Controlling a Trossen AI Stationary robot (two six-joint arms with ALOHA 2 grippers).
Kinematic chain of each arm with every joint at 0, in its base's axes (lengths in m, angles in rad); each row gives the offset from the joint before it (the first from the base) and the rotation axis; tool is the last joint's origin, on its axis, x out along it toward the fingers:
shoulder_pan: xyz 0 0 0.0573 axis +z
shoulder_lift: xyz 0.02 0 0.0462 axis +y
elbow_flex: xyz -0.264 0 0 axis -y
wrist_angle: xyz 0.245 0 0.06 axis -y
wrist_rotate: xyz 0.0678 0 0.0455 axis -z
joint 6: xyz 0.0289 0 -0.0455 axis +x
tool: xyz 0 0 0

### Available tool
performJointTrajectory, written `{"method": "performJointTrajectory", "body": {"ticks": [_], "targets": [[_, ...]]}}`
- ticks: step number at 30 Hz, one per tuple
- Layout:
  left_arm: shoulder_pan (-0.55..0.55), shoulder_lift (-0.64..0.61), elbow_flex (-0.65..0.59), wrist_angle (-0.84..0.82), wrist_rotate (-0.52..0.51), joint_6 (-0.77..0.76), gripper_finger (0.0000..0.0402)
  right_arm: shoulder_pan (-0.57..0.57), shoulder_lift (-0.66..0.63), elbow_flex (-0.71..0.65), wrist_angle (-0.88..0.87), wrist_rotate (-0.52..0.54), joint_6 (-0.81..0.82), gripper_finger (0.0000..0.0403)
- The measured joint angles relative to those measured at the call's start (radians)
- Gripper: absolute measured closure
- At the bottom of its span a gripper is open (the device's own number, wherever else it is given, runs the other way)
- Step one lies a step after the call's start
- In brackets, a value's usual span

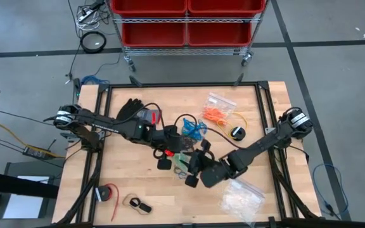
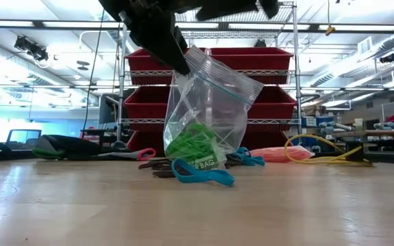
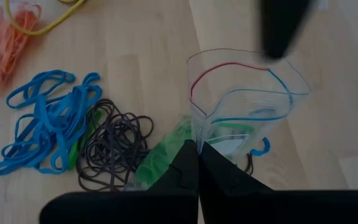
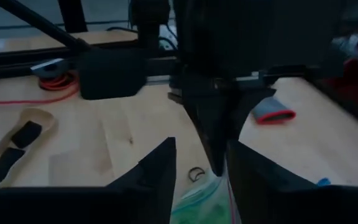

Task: Sort rubber bands
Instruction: Close the transparent zip bag

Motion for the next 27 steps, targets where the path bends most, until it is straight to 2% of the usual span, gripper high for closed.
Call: {"method": "performJointTrajectory", "body": {"ticks": [4,9,19,23,27], "targets": [[0.000,0.000,0.000,0.004,0.001,0.002,0.0401,-0.023,0.000,0.000,-0.007,-0.020,-0.013,0.0260],[0.000,0.000,0.001,0.020,0.001,0.003,0.0401,-0.052,0.003,0.000,-0.016,-0.108,-0.003,0.0248],[-0.010,-0.008,0.001,0.021,-0.004,0.013,0.0401,-0.072,0.055,-0.025,-0.058,-0.151,0.070,0.0247],[-0.013,-0.009,0.001,0.024,-0.001,0.016,0.0401,-0.072,0.063,-0.024,-0.054,-0.150,0.086,0.0253],[-0.013,-0.008,0.001,0.024,0.001,0.016,0.0401,-0.075,0.064,-0.024,-0.055,-0.158,0.088,0.0281]]}}
